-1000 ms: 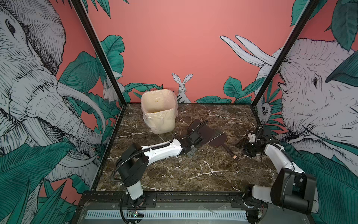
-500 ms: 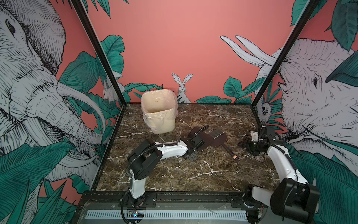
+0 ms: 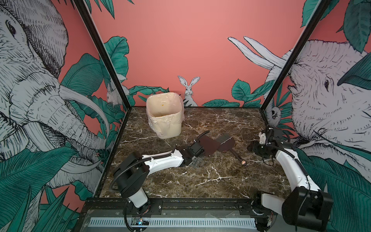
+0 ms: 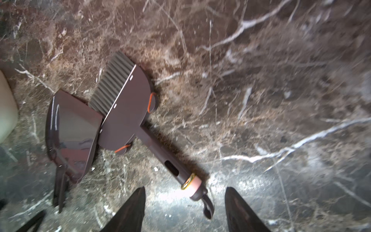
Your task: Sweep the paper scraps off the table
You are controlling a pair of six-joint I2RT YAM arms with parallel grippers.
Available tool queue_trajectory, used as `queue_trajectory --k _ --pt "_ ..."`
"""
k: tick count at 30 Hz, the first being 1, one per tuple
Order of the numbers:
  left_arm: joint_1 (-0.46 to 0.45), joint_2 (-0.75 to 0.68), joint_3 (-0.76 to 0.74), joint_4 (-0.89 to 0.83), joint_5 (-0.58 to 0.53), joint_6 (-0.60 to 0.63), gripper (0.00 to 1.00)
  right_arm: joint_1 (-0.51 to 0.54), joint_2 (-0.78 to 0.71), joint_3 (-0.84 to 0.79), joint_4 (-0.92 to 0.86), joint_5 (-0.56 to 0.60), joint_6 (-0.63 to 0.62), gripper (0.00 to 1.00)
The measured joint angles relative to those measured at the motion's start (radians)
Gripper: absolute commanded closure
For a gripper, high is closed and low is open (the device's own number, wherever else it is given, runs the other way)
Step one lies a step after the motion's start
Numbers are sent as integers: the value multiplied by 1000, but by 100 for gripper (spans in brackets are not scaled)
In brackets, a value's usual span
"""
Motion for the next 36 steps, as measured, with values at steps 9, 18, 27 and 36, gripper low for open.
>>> queue_trajectory --k 9,18,27,36 --pt "276 -394 -253 151 -96 157 0 109 -6 -62 262 133 -63 13" --pt "595 -504 -445 481 -98 377 1 216 134 -199 583 269 -166 1" --pt "780 -283 -593 984 -4 468 3 243 189 -345 938 379 -267 1" --pt "794 -5 -638 1355 69 476 1 243 279 -466 1307 392 -329 1"
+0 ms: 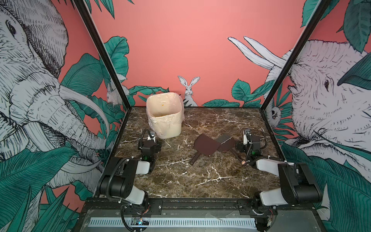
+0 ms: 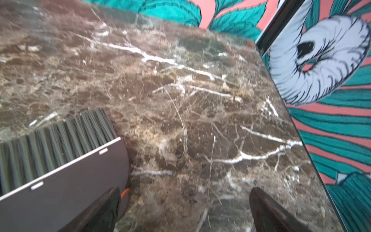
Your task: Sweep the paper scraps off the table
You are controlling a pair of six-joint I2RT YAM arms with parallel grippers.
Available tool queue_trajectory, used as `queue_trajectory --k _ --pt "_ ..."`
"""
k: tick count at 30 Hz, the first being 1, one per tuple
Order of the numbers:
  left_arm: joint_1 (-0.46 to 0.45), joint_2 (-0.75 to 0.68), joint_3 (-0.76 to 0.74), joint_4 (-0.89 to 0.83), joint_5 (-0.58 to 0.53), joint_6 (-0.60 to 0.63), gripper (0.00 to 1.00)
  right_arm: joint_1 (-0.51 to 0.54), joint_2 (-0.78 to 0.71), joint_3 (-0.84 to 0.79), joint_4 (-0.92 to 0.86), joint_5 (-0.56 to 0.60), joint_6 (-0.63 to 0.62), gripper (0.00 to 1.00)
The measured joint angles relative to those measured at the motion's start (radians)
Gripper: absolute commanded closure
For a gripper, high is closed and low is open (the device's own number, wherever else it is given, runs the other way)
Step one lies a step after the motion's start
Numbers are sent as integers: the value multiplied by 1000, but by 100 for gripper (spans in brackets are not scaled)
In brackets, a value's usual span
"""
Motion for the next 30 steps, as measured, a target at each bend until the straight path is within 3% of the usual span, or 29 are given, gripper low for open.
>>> queue_trajectory --k 5,9,30 --pt "12 42 -5 122 7 -2 0 0 45 -66 168 -7 -2 1" --pt "15 49 3 111 14 -6 0 0 90 -121 307 -19 -16 1" --pt "31 48 34 74 26 -25 0 0 95 -124 390 -21 -20 1"
